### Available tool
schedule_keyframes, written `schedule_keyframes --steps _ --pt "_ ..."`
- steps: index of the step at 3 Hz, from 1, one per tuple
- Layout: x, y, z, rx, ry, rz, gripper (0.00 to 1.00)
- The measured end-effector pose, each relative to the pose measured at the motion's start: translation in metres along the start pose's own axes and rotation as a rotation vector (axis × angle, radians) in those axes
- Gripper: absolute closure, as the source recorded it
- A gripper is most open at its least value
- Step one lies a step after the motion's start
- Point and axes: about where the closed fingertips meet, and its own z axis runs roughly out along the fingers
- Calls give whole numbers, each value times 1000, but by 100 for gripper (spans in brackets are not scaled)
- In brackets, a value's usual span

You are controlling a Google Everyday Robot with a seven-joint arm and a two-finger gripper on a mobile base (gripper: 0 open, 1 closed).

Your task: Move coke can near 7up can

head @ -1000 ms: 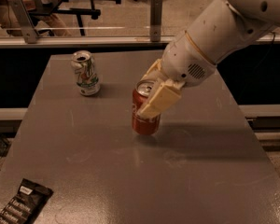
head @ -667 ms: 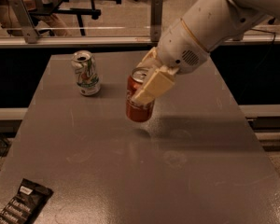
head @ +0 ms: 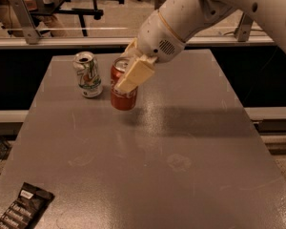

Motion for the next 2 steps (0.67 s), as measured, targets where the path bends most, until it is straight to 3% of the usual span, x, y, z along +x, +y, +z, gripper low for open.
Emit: schedule_keyframes --steps 1,2 --pt "-8 -17 16 -18 25 -33 100" --pt "-12 -31 30 -40 61 -56 84"
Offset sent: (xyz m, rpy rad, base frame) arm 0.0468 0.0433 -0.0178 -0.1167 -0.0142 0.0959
